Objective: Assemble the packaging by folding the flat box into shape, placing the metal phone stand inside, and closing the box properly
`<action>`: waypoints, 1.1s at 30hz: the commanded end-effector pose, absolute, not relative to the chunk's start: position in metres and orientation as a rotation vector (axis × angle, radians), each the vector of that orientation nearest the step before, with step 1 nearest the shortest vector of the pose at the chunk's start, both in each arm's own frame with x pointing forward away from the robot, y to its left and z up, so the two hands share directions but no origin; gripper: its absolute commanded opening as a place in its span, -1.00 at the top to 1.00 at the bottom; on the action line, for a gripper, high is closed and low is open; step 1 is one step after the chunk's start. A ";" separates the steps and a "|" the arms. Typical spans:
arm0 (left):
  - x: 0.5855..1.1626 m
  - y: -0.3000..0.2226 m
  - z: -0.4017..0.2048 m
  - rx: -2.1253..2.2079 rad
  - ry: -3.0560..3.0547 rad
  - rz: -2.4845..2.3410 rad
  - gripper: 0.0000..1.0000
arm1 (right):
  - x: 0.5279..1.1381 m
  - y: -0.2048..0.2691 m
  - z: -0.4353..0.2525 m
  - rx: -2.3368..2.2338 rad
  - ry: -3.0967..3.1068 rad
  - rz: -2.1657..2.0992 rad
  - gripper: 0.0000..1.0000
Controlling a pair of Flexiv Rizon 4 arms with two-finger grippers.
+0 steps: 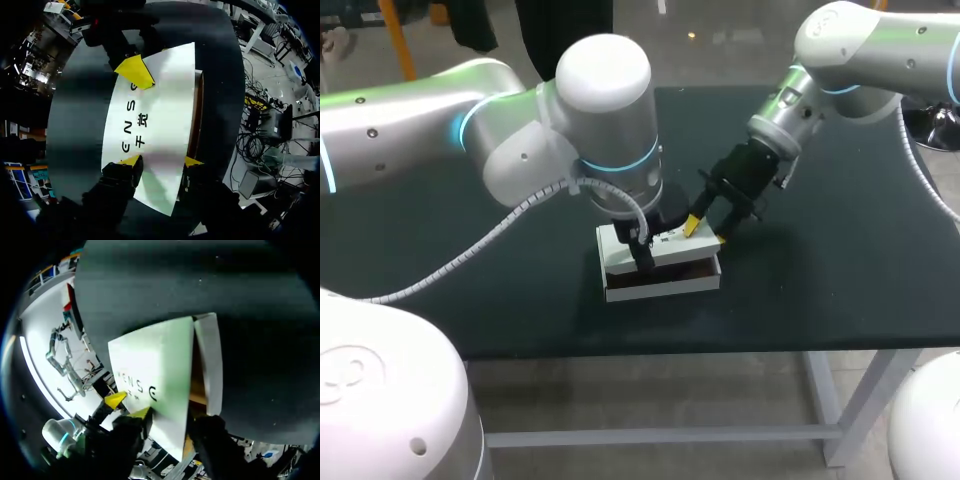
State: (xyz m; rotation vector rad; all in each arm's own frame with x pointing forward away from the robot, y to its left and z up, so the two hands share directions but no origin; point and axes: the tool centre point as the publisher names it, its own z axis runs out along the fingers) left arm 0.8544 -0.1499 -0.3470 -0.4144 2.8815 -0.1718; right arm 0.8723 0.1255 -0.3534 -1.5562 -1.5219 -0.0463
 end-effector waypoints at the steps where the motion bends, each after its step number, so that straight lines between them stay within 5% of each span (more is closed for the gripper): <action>1: 0.854 -0.149 -0.351 -0.415 2.879 -0.168 0.03 | 0.871 0.124 -0.353 -1.559 -1.526 -0.038 0.04; 33: 0.847 -0.148 -0.358 -0.355 2.904 -0.155 0.00 | 0.869 0.111 -0.358 -1.599 -1.528 0.000 0.00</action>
